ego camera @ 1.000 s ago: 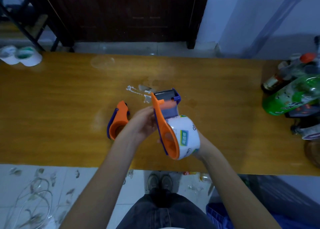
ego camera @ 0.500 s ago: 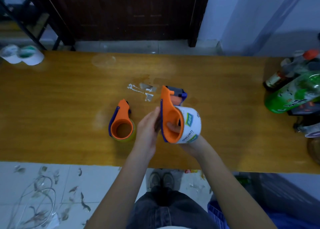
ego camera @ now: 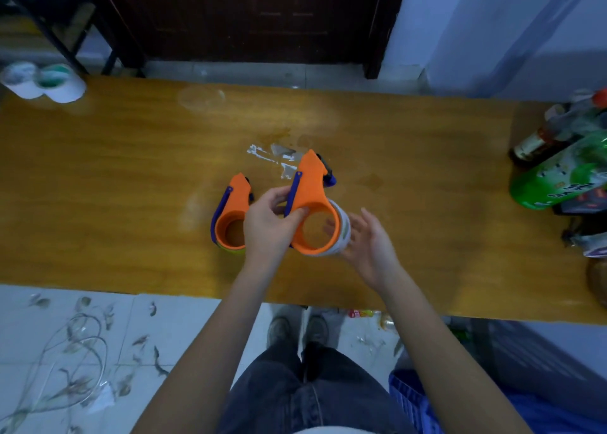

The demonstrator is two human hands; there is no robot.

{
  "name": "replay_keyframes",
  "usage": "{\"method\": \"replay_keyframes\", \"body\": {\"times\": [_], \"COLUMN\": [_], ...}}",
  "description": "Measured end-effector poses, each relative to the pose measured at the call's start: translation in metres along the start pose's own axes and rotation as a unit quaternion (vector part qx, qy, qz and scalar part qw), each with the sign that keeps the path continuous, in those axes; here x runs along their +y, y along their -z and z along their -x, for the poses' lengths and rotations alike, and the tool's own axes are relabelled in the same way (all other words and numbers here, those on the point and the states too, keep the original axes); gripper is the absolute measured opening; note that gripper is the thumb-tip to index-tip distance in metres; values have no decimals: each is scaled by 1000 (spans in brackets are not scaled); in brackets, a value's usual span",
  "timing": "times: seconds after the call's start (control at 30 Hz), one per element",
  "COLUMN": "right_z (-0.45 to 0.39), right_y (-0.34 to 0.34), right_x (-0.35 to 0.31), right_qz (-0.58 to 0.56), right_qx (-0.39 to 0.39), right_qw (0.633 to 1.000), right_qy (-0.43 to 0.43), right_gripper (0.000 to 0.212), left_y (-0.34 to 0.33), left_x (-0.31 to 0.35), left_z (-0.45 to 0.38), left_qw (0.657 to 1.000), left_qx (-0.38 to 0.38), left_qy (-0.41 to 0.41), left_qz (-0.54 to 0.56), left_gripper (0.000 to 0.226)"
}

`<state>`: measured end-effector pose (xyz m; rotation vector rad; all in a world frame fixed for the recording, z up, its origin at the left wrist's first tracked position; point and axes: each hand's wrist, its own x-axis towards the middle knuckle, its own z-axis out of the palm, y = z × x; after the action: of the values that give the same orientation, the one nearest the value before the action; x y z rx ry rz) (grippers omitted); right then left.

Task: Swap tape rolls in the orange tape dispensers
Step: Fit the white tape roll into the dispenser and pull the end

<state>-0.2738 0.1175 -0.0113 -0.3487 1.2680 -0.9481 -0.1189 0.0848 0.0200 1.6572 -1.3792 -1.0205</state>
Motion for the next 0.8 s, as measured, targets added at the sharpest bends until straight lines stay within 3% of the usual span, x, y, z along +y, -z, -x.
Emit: {"method": "replay_keyframes", "body": {"times": [0.07, 0.17, 0.33, 0.63, 0.8], "right_z": [2, -3, -26, -56, -64], "right_y": [-2, -15, -42, -52, -50], "right_x": [1, 5, 21, 47, 55], "right_qz": [89, 307, 319, 508, 489], "right_qx": [2, 23, 87, 187, 189], "right_qw": [996, 950, 942, 837, 851], "right_qy": [20, 58, 61, 78, 32], "right_gripper": [42, 48, 15, 37, 34], "left_y": [1, -2, 1, -3, -4], "left_x": [-11, -26, -46, -64, -64], "left_z": [-9, -22, -45, -61, -59], "left_qw": [998, 989, 975, 956, 936], "left_qx": [-7, -31, -74, -112, -129], "left_qy": [-3, 4, 12, -11, -33], "left_qz": [-64, -142, -207, -271, -327], "left_gripper": [39, 38, 34, 27, 28]}}
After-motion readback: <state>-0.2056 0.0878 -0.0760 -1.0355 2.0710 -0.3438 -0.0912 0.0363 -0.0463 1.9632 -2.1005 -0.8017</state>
